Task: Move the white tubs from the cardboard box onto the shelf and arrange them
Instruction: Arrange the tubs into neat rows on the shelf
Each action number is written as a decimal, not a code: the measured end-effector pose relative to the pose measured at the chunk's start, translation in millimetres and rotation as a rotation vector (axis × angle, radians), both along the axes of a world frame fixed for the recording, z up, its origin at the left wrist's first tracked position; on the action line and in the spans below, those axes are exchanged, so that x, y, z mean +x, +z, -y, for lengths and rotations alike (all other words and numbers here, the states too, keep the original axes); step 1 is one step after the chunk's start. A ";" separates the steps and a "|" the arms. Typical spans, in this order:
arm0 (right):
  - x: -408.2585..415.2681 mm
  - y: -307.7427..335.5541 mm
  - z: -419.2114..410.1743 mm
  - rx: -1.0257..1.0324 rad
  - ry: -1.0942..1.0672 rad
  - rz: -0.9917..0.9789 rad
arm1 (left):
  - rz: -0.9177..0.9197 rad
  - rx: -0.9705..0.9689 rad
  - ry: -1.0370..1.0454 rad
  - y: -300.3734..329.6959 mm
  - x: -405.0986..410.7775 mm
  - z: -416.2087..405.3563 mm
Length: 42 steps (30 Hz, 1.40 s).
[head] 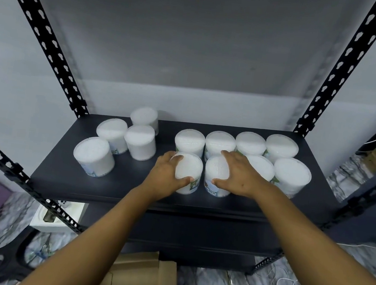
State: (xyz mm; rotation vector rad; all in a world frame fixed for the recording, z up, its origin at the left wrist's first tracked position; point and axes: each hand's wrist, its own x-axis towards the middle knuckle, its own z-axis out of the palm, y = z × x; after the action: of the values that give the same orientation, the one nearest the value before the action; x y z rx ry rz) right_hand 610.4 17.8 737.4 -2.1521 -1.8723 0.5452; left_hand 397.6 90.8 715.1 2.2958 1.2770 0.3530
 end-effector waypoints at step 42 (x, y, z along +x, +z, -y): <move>-0.3 0.7 -9.8 0.008 -0.028 0.098 | -0.075 0.097 -0.019 0.1 14.7 -9.4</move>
State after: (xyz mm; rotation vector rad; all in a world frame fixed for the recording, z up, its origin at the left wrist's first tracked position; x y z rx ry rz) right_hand 610.1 27.6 738.1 -2.2340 -1.8869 0.4331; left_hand 412.3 100.2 715.2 2.4220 1.2990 0.3321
